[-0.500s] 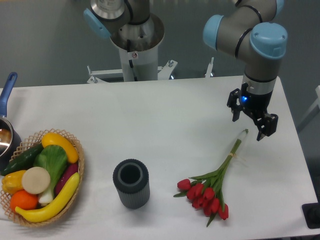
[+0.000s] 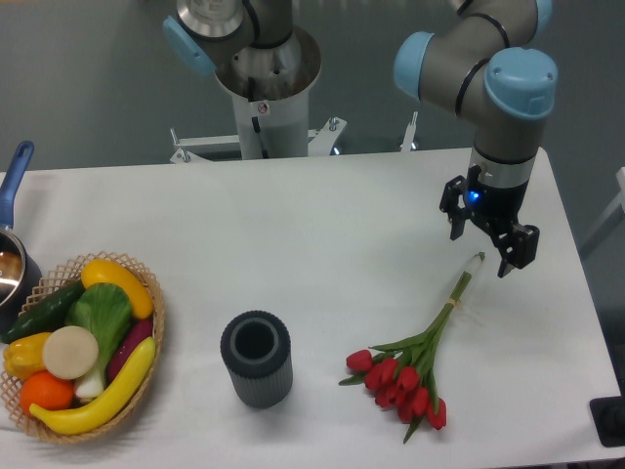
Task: Pick up the flowers from the table
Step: 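Move the open gripper down toward the green stems of the red tulips, then lower the gripper around the tulip stems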
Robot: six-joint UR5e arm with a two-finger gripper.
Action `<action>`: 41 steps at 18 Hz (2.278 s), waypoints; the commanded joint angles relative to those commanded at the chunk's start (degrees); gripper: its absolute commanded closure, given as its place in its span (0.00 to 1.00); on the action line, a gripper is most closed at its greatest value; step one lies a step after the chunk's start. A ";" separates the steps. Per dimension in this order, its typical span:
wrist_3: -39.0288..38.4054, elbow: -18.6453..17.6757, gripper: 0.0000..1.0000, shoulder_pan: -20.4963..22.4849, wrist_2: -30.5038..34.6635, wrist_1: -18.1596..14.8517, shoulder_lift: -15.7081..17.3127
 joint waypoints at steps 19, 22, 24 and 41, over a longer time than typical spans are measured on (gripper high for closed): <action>-14.94 -1.41 0.00 -3.07 -2.11 3.95 -6.50; -15.04 -1.06 0.00 -3.34 -2.46 4.48 -7.56; -15.04 -0.71 0.00 -3.34 -2.46 5.36 -8.17; -17.15 2.02 0.00 -5.27 -1.67 6.42 -15.91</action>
